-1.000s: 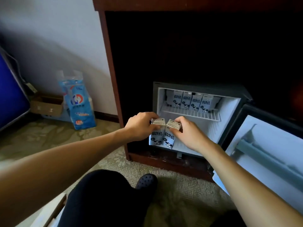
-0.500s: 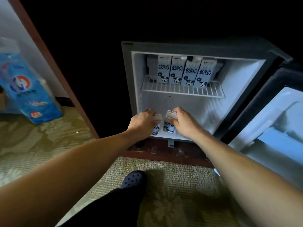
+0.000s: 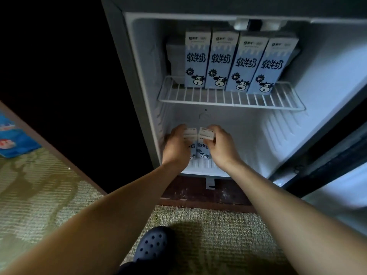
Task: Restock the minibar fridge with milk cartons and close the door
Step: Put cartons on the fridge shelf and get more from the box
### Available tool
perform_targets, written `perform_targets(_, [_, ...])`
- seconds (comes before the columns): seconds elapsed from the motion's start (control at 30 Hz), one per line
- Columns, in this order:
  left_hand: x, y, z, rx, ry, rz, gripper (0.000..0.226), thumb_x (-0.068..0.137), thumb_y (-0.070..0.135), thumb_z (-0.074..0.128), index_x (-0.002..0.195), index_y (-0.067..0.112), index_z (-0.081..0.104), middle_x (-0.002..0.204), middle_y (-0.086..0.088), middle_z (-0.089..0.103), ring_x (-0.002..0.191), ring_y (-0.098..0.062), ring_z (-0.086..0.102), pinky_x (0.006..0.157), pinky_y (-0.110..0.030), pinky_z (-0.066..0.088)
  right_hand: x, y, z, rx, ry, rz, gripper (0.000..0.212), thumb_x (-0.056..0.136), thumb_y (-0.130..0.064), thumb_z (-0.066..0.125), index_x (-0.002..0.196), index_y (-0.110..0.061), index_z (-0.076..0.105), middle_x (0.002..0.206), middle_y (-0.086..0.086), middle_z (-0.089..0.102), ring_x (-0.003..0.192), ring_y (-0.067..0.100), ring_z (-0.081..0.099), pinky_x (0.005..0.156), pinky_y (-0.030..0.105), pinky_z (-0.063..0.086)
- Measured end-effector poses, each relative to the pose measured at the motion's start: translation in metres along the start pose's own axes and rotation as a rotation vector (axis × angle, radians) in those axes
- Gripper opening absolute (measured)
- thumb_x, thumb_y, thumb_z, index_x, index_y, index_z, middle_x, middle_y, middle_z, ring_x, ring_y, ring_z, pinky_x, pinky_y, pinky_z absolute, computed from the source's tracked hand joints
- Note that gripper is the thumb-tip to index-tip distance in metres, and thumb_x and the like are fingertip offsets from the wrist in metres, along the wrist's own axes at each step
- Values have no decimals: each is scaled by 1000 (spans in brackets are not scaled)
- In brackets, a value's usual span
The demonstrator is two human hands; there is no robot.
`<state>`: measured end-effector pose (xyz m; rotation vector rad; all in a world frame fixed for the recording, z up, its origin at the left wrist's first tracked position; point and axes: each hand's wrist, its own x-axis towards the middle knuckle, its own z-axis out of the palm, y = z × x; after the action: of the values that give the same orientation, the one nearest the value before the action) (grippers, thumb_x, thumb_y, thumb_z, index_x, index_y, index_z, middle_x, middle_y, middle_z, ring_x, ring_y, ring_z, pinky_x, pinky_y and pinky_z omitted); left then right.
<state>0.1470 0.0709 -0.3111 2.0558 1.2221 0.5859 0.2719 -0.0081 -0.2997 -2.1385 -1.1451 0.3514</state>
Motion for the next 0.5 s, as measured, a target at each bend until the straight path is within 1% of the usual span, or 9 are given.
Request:
perform_targets(0.07, [1,-8,7,-121,-16,-74,61,93,3,58,146,26,38,125,3,64,112,-18,60,89,-26,49,0,6,5,93,19,32,47,91,-12,71,133,-17,52,110,-4,69,99,17,66,88,34,55])
perform_targets(0.1, [1,-14,11,-158,-42,-112,59,93,6,60,144,26,41,122,4,66,111,-17,62,91,-26,49,-2,11,9,125,12,60,51,90,-11,72,136,-15,49,107,-8,66,95,13,66,84,27,52])
perform_targets(0.13, [3,-22,16,-170,-61,-134,53,92,8,63,139,25,46,121,5,68,111,-17,64,93,-30,52,-4,15,13,144,2,89,53,90,-12,73,137,-14,48,106,-9,65,93,11,65,82,24,50])
perform_targets(0.2, [4,-33,25,-169,-74,-145,43,91,8,65,129,25,53,116,4,70,109,-20,66,93,-37,55,-7,24,25,159,-12,125,47,91,-13,72,134,-14,52,110,-5,69,95,14,67,80,24,49])
perform_targets(0.23, [4,-35,29,-171,-68,-145,43,90,5,64,127,26,53,114,5,71,108,-19,66,92,-37,55,-6,27,30,161,-10,140,42,92,-13,70,131,-14,54,112,-2,70,97,17,68,79,25,49])
perform_targets(0.3, [7,-35,37,-185,-30,-133,49,89,0,58,129,28,53,115,6,70,106,-16,65,91,-34,55,-2,32,39,168,-3,163,34,95,-11,65,128,-15,56,114,2,71,101,20,68,79,27,50])
perform_targets(0.37, [12,-33,43,-198,-5,-121,52,90,0,51,132,30,53,115,9,68,101,-12,63,85,-28,54,3,36,45,184,-5,177,31,97,-11,62,127,-15,58,115,2,71,102,21,67,81,29,51])
perform_targets(0.43, [21,-32,47,-198,-2,-124,48,92,2,48,130,30,54,113,10,67,98,-10,61,80,-24,48,12,40,49,200,-20,174,30,96,-13,63,126,-15,60,116,2,71,104,21,67,81,28,49])
perform_targets(0.5, [30,-33,51,-183,-16,-129,45,93,3,48,129,28,55,114,7,67,100,-13,61,81,-24,47,23,45,52,220,-20,175,29,95,-15,64,125,-16,62,117,3,71,105,22,66,82,26,47])
